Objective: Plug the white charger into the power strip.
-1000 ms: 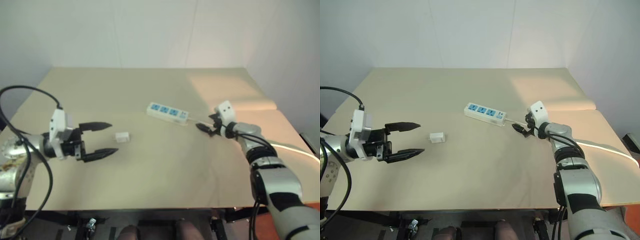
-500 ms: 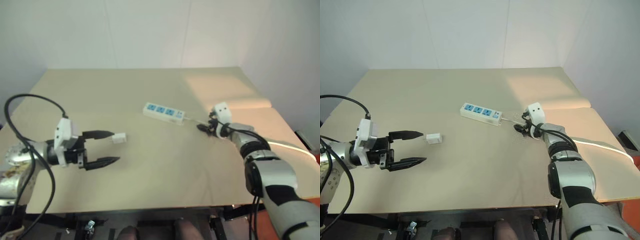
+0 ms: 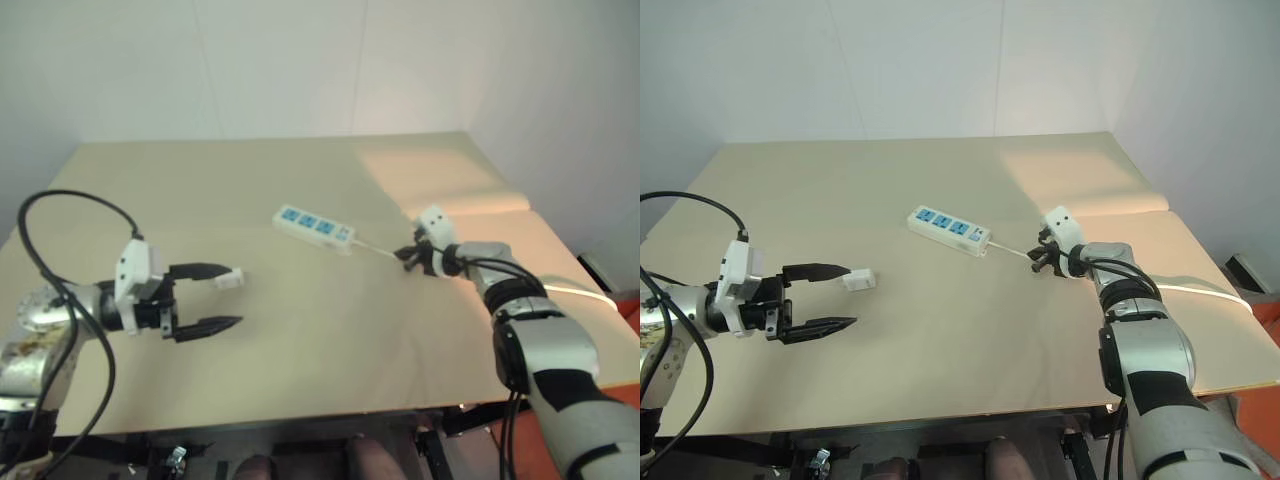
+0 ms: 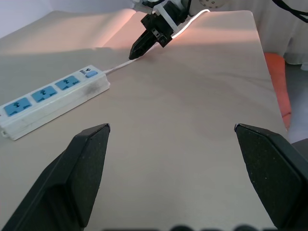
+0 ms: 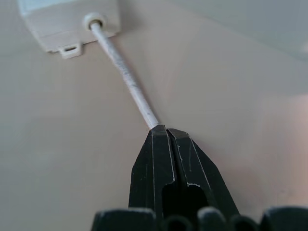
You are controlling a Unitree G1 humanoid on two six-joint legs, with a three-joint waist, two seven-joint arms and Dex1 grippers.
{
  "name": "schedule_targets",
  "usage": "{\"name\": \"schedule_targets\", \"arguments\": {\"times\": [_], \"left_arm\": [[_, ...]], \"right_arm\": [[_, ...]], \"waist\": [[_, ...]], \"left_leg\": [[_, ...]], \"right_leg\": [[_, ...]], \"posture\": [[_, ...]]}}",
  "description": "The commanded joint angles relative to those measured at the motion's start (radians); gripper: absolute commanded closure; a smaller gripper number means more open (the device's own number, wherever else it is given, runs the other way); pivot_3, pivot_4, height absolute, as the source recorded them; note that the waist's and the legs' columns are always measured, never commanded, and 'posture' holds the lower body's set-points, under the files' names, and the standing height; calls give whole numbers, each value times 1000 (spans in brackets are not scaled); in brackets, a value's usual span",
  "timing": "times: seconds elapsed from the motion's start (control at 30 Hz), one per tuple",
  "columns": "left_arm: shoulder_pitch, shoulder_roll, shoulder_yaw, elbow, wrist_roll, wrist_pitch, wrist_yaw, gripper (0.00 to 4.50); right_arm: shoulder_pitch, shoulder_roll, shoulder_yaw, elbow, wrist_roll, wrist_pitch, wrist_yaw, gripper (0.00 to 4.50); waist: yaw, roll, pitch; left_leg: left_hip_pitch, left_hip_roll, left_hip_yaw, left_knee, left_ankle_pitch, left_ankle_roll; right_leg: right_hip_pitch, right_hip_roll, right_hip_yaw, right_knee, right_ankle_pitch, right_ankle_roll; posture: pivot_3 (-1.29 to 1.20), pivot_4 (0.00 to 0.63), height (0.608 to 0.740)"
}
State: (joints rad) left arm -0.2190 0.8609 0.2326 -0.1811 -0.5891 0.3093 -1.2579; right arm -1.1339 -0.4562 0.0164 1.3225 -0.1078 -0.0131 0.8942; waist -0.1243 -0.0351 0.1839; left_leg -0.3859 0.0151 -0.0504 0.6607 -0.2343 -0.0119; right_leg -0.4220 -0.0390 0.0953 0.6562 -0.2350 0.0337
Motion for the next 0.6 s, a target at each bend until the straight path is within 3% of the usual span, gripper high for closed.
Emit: {"name": "schedule_targets", "arguments": {"times": [0.03,0.17,0.27,0.5,0.53,0.6], "left_arm": [[-28,-2,-4,4,-3,-16,-5,0],[-44,-8,-21,12,0,-18,-7,0],[-47,-9,-26,16,3,-20,-6,0],[-36,-15,-28,17,11,-29,-3,0],[-36,-16,-30,17,12,-30,-3,0],[-40,-20,-34,19,17,-33,-3,0]], "right_arm": [[3,-2,20,-44,-19,-81,21,4471],[15,-8,17,-40,-23,-137,24,4471],[17,-17,18,-36,-28,-149,37,3822],[13,-11,1,-34,-30,-161,-87,1424],[12,-10,4,-30,-33,-155,-90,1182],[11,-6,8,-21,-35,-127,-88,1182]], "waist": [[-1,0,0],[0,0,0],[1,0,0],[1,0,0],[1,0,0],[1,0,0]], "left_leg": [[0,0,0,0,0,0],[0,0,0,0,0,0],[-1,0,0,0,0,0],[-1,-1,0,0,0,0],[-1,-1,0,0,0,0],[-1,-1,0,0,0,0]], "right_leg": [[0,0,0,0,0,0],[0,0,0,0,0,0],[-1,0,0,0,0,0],[-1,-1,0,0,0,0],[-1,-1,0,0,0,0],[-1,-1,0,0,0,0]], "posture": [[0,150,740],[0,150,740],[0,150,740],[0,150,740],[0,150,740],[0,150,740]]}}
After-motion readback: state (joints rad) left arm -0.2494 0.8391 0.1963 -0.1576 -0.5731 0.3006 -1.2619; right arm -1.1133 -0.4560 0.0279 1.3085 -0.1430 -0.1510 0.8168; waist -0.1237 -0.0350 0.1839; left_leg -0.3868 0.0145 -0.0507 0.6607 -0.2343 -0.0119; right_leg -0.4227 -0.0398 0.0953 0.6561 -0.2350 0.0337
